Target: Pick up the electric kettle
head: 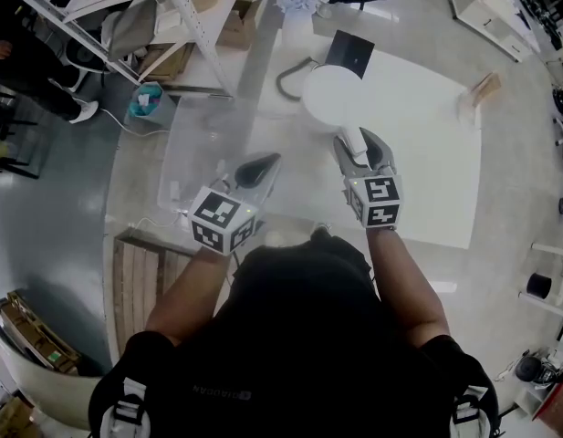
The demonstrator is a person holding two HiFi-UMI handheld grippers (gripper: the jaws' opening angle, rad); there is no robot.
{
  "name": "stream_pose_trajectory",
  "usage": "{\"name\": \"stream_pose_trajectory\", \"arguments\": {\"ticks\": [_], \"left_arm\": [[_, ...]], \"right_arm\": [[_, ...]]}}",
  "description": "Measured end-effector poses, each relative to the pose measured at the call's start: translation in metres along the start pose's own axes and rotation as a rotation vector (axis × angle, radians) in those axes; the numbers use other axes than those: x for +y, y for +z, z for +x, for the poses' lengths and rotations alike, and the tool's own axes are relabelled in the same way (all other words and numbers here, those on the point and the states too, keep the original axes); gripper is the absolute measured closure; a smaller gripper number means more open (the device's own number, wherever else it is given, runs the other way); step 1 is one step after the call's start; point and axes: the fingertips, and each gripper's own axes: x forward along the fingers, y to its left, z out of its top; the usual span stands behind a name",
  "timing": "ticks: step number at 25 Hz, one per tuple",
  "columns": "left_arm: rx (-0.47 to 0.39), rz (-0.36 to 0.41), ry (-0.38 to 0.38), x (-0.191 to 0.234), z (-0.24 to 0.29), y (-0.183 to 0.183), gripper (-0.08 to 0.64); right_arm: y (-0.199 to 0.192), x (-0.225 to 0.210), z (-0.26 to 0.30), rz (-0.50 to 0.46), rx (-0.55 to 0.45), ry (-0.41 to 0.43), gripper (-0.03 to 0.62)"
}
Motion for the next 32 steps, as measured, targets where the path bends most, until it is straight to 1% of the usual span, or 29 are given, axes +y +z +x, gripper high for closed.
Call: {"name": "stream_pose_trajectory", "arguments": {"ticks": [2,4,5,12,20,32], "left_arm": [[0.004,-0.001,0.0,0.0,0.002,-0.001,0.557],[0.006,0.0,-0.002,0.0,0.004,0.0,0.557],[0.007,0.001,-0.002,0.0,0.005,0.0,0.557],[0.011,-0.005,-0.006,0.001,0.012,0.0,0.557],[0.012,-0.009,0.003,0.001,0.02,0.002,0.557],[0.0,-0.017,0.048,0.01,0.018,0.005,0.558]], "right_arm": [[0.0,0.0,0.001,0.009,0.0,0.016,0.386],[0.0,-0.002,0.001,0.003,-0.001,0.02,0.441],[0.0,-0.003,0.001,-0.004,-0.003,0.019,0.446],[0.0,-0.006,0.003,-0.031,-0.009,0.051,0.446],[0.001,-0.012,0.003,-0.029,-0.016,0.086,0.454],[0.021,-0.018,0.011,-0.019,-0.081,0.104,0.459]]}}
